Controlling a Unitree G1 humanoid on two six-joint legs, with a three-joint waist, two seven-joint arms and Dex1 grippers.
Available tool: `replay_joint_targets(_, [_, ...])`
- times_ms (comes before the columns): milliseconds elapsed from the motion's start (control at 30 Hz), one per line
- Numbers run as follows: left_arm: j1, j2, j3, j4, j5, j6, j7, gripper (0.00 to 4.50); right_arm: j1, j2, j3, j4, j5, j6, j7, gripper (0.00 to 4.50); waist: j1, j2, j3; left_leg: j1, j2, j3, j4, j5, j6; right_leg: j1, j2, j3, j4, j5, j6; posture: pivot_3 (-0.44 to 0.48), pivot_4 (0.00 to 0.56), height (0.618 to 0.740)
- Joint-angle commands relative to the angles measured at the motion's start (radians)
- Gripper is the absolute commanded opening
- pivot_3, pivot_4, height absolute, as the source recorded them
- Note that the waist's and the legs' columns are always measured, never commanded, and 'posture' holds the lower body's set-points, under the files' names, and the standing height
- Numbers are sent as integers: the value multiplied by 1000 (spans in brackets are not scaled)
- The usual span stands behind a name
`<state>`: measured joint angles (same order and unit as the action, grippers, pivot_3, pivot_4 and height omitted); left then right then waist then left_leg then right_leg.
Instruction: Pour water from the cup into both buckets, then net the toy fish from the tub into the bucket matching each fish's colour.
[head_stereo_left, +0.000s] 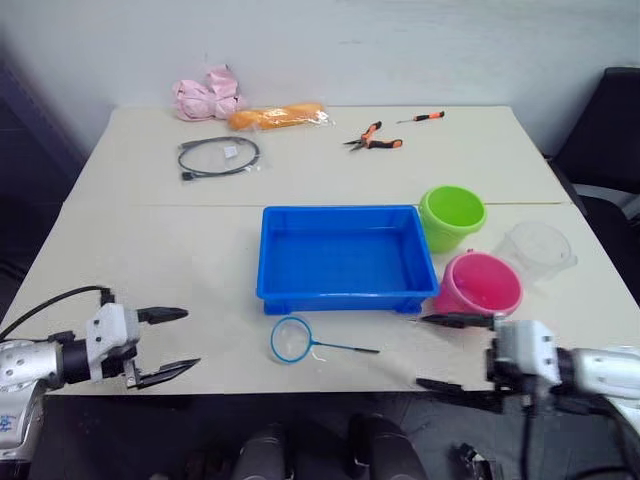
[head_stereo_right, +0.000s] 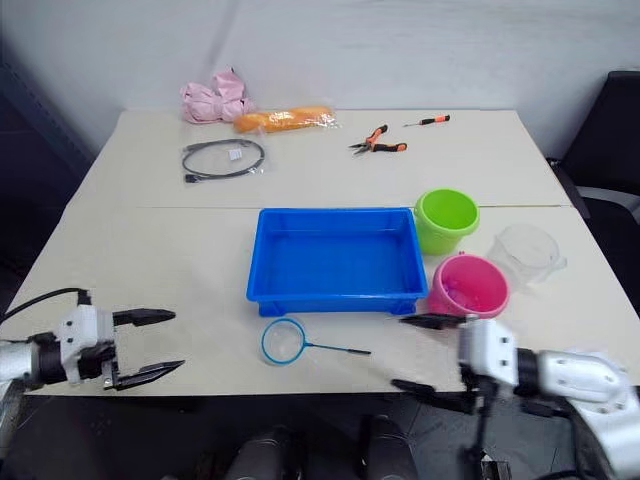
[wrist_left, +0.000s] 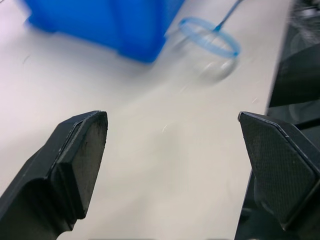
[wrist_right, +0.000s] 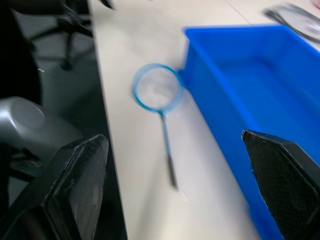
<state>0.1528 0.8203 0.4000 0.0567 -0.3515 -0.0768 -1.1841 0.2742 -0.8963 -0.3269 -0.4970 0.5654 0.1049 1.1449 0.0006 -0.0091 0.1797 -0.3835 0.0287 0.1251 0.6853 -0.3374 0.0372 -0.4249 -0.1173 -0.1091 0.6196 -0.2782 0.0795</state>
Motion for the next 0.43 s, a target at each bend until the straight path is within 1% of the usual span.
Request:
replay_joint_targets(33, [24,20,90,73,21,-49,65,4500,98,-61,-272,64,53,33,122,4467,2,0,0,0,0,0,0,-1,1,0,0,0,0,0,0,0,150,740])
replay_joint_targets(100, [26,30,110,117,25,-67,82,4500,110,-95,-373,160,15,6,164,4467,6,0,0,1,0,-1,-1,-1,1,1,-1,0,-1,0,-1,0,150,740])
replay_joint_targets(200, [6,34,125,145,37,-66,137,4500,26,-141,-438,290,-23,-16,131,4467,2,0,0,1,0,0,-2,-1,1,1,-1,0,-2,0,-1,0,150,740])
replay_joint_targets(300, [-19,9,136,130,41,-64,220,4500,-41,-148,-433,363,-56,-63,125,4467,-1,0,0,3,1,0,-2,-1,0,1,-1,0,-1,0,-2,0,150,740])
replay_joint_targets(433, [-11,-20,109,121,45,-87,244,4500,-80,-131,-401,407,-73,-101,134,4467,-2,0,-1,4,1,0,-5,2,-7,1,-1,0,0,-1,-4,0,150,740])
